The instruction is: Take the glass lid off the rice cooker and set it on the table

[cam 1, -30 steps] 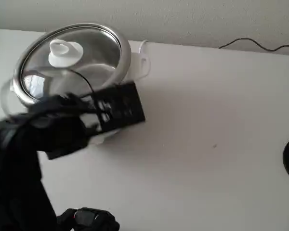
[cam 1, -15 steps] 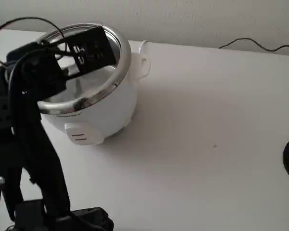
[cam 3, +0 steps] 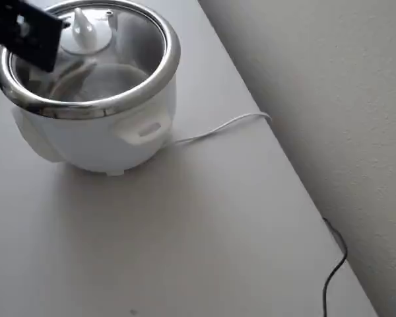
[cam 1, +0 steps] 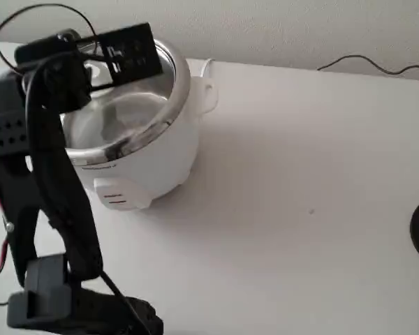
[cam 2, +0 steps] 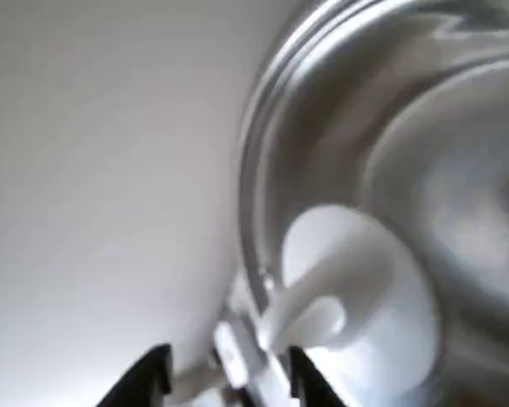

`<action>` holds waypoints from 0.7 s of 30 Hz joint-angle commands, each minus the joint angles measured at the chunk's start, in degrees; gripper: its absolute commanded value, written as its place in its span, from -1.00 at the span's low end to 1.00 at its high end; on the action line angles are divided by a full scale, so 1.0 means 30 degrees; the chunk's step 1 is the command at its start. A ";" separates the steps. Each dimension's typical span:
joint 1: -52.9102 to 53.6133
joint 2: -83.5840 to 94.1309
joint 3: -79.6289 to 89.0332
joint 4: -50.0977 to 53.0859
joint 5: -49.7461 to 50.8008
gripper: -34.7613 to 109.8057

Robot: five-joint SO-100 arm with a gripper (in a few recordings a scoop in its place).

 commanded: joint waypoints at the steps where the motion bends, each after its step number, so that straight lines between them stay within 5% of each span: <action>1: -0.0967 -0.0117 -0.1787 0.0029 0.0205 -0.26; 21: 0.0850 -0.1846 -0.1699 -0.1846 -0.0117 -0.28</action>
